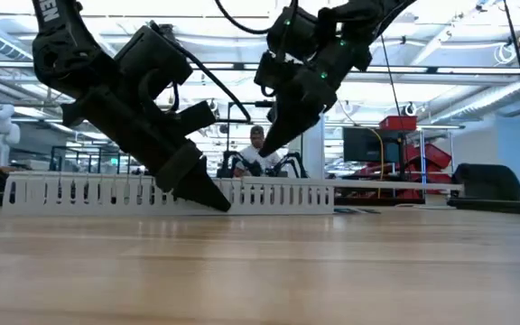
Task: Ziptie cables
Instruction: Close the white cable duct tray the with white cable cover
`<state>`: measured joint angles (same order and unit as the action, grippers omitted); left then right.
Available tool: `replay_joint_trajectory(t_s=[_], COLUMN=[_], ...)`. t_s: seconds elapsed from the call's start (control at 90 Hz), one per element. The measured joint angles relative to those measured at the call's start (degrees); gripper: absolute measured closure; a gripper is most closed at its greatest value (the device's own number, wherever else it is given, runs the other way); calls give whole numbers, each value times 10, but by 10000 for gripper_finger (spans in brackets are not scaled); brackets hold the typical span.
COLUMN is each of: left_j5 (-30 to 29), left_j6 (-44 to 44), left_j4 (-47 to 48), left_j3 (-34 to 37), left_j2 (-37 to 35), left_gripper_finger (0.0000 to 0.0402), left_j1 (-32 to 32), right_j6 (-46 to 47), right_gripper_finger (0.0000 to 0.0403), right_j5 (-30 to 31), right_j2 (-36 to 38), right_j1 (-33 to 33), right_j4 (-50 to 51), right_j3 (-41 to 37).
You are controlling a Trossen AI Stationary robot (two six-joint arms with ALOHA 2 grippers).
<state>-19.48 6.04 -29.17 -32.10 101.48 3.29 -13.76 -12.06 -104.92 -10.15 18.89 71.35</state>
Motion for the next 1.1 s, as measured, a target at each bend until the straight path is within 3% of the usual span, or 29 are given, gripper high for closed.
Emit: replay_joint_trajectory(t_s=[0.389, 0.667, 1.1], left_j5=[36, 44, 35], left_j6=[10, 7, 44], left_j4=[-3, -75, -54], left_j3=[0, -1, -3], left_j2=[-16, -13, 2], left_gripper_finger=[118, 116, 117], left_j1=[-13, -14, -16], right_j6=[0, -2, -4], right_gripper_finger=[403, 403, 403], right_j5=[-1, -1, -1], right_j2=[-20, -20, -20], right_j1=[0, 0, 0], right_j4=[2, 1, -1], right_j3=[0, 1, 1])
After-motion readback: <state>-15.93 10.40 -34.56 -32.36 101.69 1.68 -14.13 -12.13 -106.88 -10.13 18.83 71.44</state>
